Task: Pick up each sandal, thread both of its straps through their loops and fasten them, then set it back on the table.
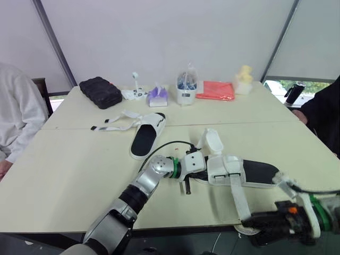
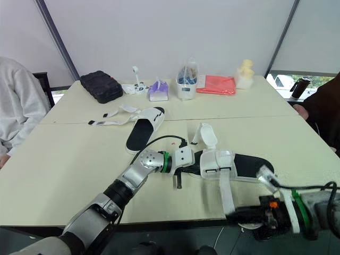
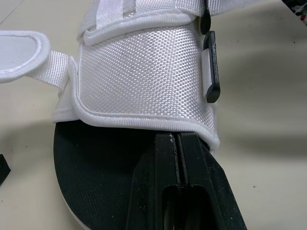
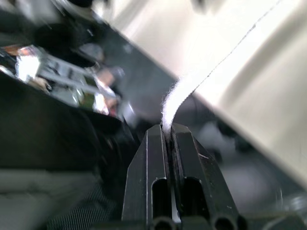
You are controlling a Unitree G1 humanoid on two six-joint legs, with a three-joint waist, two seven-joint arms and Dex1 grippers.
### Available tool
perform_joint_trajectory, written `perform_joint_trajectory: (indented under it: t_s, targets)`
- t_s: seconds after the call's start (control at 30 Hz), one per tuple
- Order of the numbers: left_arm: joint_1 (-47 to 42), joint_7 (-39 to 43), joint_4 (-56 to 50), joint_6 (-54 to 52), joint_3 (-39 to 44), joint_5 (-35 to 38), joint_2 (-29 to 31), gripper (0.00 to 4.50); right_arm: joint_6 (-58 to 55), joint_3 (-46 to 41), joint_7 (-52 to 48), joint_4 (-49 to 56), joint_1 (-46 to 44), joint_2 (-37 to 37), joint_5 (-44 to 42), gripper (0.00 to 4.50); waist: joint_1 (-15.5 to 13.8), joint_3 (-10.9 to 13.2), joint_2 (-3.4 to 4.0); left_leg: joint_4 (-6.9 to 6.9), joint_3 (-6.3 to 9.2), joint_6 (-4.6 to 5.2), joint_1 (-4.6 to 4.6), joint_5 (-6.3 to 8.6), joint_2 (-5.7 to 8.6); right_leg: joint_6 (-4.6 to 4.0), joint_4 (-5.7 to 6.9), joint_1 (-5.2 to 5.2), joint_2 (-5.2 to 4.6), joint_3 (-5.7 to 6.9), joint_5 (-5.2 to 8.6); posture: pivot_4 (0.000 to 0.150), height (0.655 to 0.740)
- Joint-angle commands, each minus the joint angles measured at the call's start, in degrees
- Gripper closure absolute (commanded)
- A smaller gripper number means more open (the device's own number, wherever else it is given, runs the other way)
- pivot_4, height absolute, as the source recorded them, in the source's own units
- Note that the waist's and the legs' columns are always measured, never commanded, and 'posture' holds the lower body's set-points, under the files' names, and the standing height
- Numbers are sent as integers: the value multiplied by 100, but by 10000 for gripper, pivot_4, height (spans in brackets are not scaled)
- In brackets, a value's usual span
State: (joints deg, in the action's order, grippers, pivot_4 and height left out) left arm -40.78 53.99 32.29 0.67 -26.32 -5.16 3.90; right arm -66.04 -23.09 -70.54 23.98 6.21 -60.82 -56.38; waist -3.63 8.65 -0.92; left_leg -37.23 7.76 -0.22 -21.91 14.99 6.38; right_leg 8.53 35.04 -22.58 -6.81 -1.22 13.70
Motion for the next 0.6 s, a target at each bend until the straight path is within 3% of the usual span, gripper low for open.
perform_joint_trajectory:
  t_s: [0.03,0.2,0.53,0.57,0.6]
  targets:
    - [176,9,582,-182,-336,-419,109,45000,-330,-235,443,-462,-924,273,-843,44556,0,-1,-4,1,0,0,2,0,-1,0,-2,2,0,0,0,1500,7400]
    - [161,12,567,-158,-329,-433,94,45000,-681,91,1341,-1549,-2251,961,-1013,44556,-6,-14,-2,2,3,1,-2,0,0,-3,-6,0,0,1,-1,1500,7400]
    - [240,-28,406,-215,-243,-415,202,45000,-497,67,2285,-3057,-3223,1698,-578,44556,14,-25,15,3,4,1,-16,0,2,-7,-3,-20,-1,-1,-4,1500,7400]
    - [242,-33,400,-219,-239,-413,205,45000,-492,26,2338,-3164,-3288,1746,-576,38350,18,-26,17,3,3,1,-15,0,2,-7,-3,-19,0,-1,-4,1500,7400]
    - [241,-39,398,-220,-228,-406,212,45000,-449,33,2363,-3200,-3314,1749,-514,35365,20,-28,21,3,3,1,-15,0,2,-7,-3,-19,0,-1,-4,1500,7400]
